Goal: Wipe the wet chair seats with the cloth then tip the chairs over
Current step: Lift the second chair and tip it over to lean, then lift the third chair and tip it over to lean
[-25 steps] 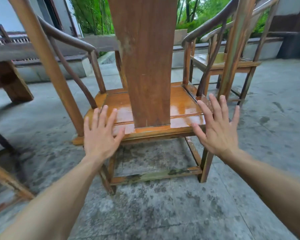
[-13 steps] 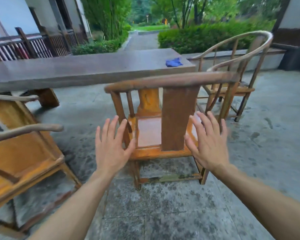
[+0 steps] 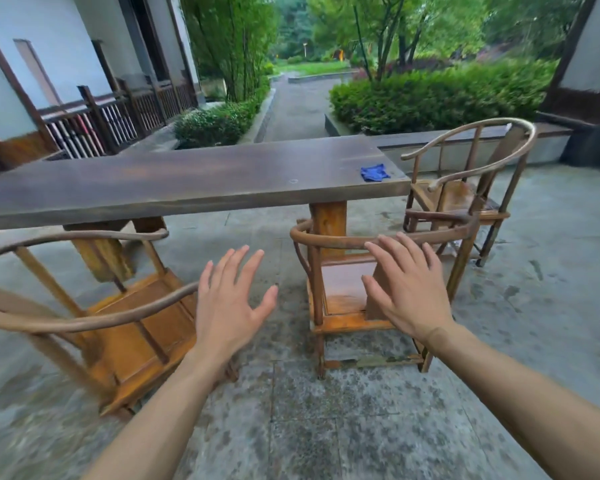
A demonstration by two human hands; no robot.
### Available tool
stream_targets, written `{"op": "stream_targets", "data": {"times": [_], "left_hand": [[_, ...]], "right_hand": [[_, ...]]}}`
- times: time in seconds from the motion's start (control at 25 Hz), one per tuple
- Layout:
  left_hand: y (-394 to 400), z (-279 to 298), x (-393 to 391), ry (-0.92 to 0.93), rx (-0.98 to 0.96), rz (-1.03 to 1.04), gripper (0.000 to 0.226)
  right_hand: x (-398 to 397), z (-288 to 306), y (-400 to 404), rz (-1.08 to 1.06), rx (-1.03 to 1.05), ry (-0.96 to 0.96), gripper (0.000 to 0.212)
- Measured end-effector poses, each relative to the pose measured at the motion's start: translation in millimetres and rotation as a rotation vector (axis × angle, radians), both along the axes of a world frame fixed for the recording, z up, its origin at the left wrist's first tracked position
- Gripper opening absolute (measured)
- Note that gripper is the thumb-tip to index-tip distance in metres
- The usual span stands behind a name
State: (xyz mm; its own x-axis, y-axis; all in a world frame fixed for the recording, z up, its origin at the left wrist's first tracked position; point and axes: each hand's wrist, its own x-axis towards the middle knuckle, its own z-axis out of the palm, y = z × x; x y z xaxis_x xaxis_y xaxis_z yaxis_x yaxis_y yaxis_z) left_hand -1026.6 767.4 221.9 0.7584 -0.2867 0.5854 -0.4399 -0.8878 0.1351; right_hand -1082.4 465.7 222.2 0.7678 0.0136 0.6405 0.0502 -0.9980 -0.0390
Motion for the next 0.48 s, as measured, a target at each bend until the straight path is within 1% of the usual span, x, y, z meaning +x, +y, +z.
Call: {"op": "stream_targets", "data": {"times": [0.08, 0.2, 0.36, 0.48], "left_hand": [[26, 24, -16, 0.012, 0.001, -0.016, 0.063], [49, 40, -32, 0.056, 0.038, -0.013, 0.063], [70, 43, -54, 0.058, 0.023, 0.022, 0.059], [87, 47, -71, 0.048, 0.028, 0.089, 0.052]], "right_hand": [[-11, 26, 19, 0.006, 0.024, 0.044, 0.056], [-21, 48, 42, 0.018, 0.059, 0.131, 0.056], [-32, 58, 70, 0.103, 0.072, 0.182, 0.056], [-34, 56, 94, 0.193, 0.082, 0.224, 0.058]]}}
